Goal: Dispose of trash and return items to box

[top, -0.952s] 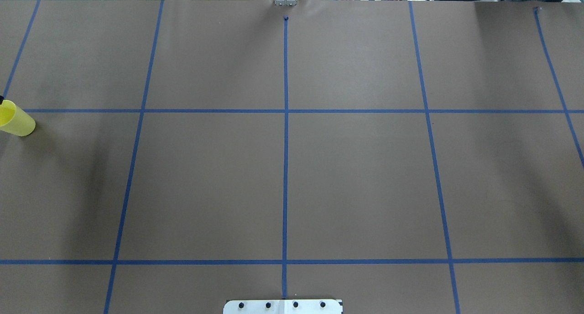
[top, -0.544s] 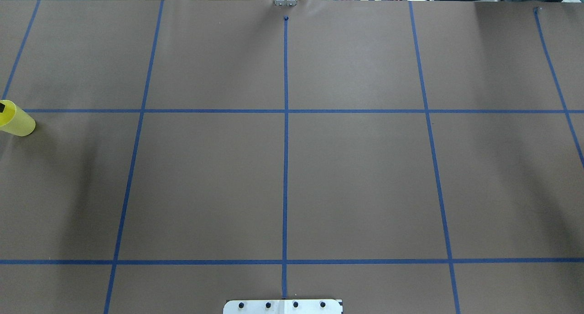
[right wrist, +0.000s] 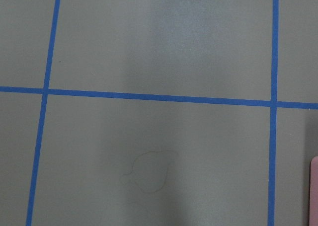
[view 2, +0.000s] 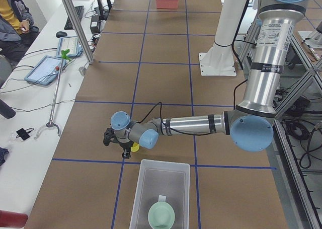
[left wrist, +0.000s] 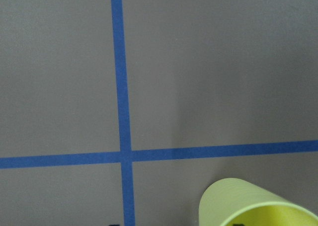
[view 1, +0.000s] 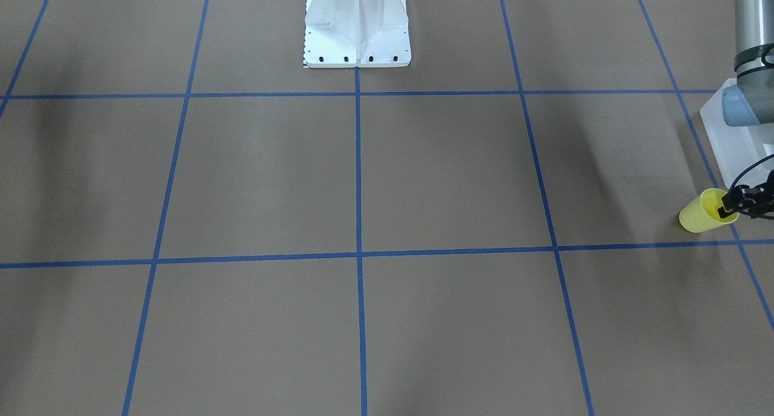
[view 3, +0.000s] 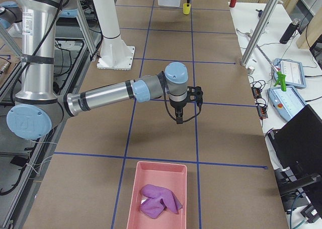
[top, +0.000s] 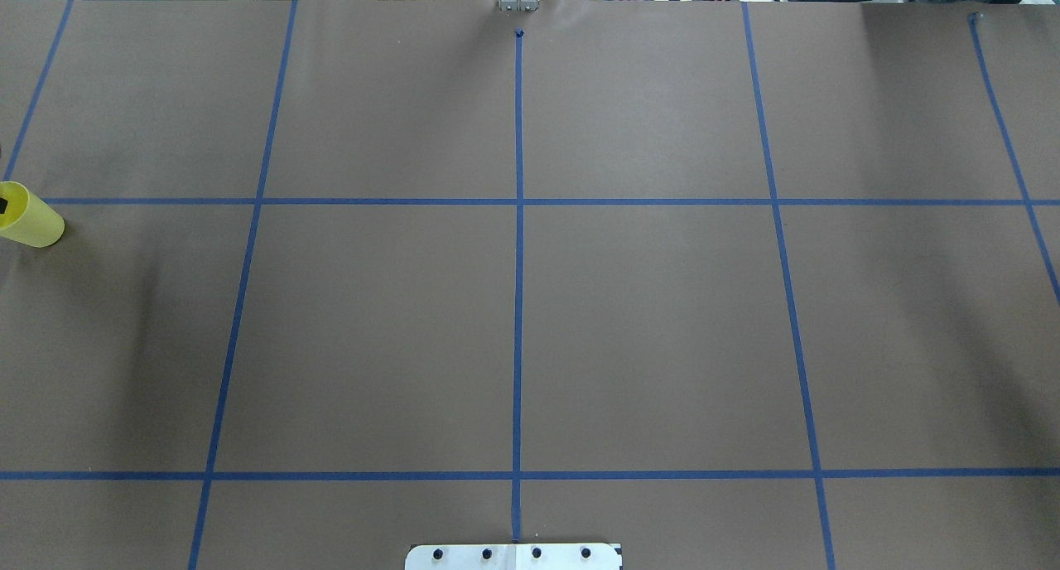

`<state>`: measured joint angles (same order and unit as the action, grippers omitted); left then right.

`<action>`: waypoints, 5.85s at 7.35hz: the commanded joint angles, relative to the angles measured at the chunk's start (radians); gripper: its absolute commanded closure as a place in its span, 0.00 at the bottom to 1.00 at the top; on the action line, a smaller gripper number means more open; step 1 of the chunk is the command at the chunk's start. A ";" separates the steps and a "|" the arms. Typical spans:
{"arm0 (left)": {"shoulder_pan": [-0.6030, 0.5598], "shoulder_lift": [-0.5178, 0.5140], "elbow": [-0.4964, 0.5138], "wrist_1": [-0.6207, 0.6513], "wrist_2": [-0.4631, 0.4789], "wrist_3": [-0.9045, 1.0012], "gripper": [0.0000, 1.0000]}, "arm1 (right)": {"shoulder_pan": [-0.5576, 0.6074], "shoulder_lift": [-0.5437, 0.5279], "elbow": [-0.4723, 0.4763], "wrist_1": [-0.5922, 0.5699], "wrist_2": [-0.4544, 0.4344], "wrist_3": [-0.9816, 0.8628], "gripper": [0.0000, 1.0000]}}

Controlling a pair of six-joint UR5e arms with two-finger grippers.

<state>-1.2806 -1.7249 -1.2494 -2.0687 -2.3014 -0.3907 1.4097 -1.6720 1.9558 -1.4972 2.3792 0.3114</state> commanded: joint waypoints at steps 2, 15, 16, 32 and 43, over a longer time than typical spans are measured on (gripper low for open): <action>0.006 -0.011 -0.031 0.012 -0.051 -0.019 1.00 | 0.002 0.000 0.000 0.000 0.000 0.002 0.00; -0.439 0.188 -0.116 0.468 -0.155 0.850 1.00 | -0.020 -0.003 0.000 0.000 0.003 0.005 0.00; -0.439 0.221 -0.110 0.437 -0.159 0.831 1.00 | -0.020 -0.003 -0.002 -0.002 0.002 0.005 0.00; -0.301 0.266 -0.243 0.215 -0.155 0.448 0.02 | -0.020 -0.008 0.002 0.000 0.006 0.005 0.00; -0.224 0.344 -0.711 0.366 -0.064 0.225 0.02 | -0.021 -0.061 0.006 0.000 -0.083 -0.015 0.00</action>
<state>-1.5048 -1.3838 -1.9676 -1.7009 -2.3583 -0.1697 1.3875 -1.7253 1.9650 -1.4984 2.2916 0.2963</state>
